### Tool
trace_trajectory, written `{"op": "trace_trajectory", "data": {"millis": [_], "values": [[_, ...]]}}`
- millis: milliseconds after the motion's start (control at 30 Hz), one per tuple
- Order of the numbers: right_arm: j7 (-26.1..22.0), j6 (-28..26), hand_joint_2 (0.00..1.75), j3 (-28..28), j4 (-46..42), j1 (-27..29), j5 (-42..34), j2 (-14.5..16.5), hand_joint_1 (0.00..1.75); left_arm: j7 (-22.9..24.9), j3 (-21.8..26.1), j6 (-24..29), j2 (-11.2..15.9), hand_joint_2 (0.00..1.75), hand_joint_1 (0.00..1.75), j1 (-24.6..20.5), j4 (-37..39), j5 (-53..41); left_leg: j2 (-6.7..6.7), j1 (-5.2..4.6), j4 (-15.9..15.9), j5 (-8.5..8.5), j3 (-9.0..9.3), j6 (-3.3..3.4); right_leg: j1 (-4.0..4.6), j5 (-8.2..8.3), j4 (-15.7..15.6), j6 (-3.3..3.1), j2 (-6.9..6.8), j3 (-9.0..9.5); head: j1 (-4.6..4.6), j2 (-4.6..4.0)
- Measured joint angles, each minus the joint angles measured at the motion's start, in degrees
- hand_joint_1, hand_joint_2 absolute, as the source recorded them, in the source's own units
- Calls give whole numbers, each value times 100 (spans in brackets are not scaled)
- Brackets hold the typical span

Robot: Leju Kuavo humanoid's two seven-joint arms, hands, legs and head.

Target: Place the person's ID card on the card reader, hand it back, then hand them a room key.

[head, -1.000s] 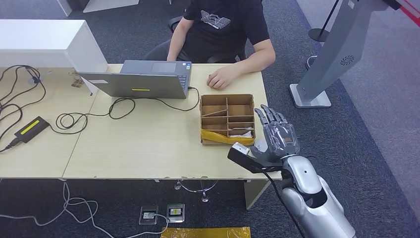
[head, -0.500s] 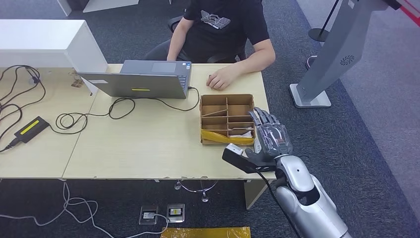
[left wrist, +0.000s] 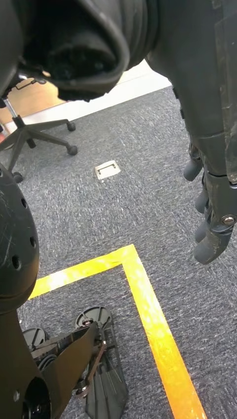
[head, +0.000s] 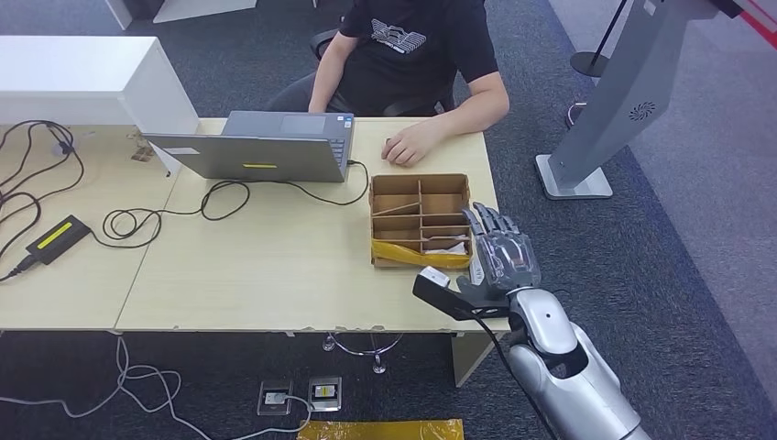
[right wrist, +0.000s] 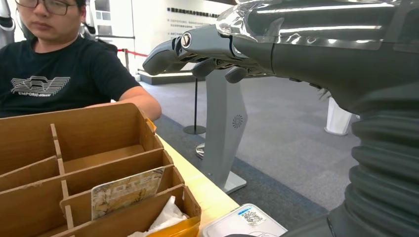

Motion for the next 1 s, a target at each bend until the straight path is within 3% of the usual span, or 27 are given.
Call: {"op": "trace_trajectory", "data": {"millis": [1000], "values": [[-151, -360, 175, 173, 866, -455, 209, 214, 0, -74, 0, -11, 8, 0, 0, -3, 0, -92, 0, 0, 0, 0, -6, 0, 0, 0, 0, 0, -1, -4, 1, 0]]}}
